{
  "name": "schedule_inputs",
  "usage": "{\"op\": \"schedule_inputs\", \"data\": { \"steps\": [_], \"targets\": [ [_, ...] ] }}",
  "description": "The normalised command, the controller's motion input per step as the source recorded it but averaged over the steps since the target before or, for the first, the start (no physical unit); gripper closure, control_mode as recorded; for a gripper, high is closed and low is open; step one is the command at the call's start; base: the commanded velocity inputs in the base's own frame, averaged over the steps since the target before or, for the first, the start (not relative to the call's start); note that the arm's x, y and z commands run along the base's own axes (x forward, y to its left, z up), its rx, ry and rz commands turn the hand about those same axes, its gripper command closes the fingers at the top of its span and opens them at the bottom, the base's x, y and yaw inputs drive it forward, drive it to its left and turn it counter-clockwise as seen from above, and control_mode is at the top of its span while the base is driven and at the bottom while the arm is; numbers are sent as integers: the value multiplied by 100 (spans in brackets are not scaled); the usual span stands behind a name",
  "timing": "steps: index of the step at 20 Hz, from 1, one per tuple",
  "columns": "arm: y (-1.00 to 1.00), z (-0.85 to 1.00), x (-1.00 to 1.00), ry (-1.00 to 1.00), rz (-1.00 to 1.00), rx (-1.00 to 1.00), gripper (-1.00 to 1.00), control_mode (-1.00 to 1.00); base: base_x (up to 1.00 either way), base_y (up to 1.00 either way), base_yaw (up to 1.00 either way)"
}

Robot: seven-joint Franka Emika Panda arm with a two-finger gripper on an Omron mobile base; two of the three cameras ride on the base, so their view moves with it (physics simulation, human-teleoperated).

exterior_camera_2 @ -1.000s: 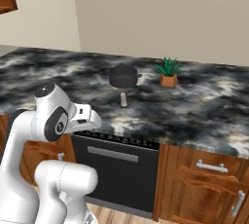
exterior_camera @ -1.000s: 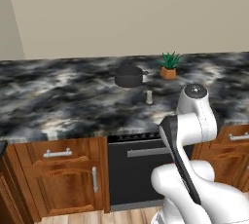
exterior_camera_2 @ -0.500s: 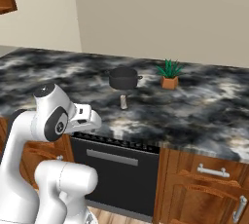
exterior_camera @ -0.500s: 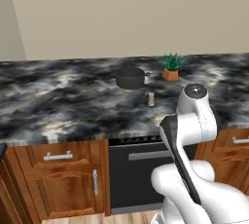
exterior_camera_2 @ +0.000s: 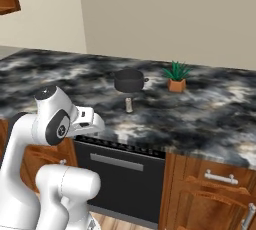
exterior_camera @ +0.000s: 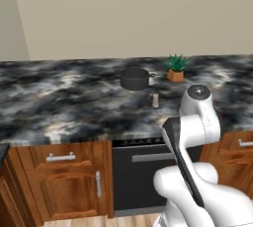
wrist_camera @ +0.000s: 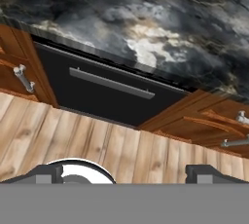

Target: Pick the candle and candle from the dining table and place them in the open cabinet. Close the cabinet after placing the objects.

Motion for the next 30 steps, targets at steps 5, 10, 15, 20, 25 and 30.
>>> {"op": "schedule_inputs", "data": {
  "steps": [5, 10, 15, 20, 25, 30],
  "targets": [
    [0, 0, 0, 0, 7, 0, -100, -100, 1, 0, 2],
    [-19, 1, 5, 0, 17, 2, -100, -100, 0, 0, 0],
    [-34, 0, 23, 0, 12, 1, -100, -100, 0, 0, 0],
    [-9, 0, 27, 0, -3, 0, -100, -100, 0, 0, 0],
    [0, 0, 46, 0, -21, 2, -100, -100, 0, 0, 0],
    [0, 0, 56, -1, -35, 8, -100, -100, 0, 0, 0]
  ]
}}
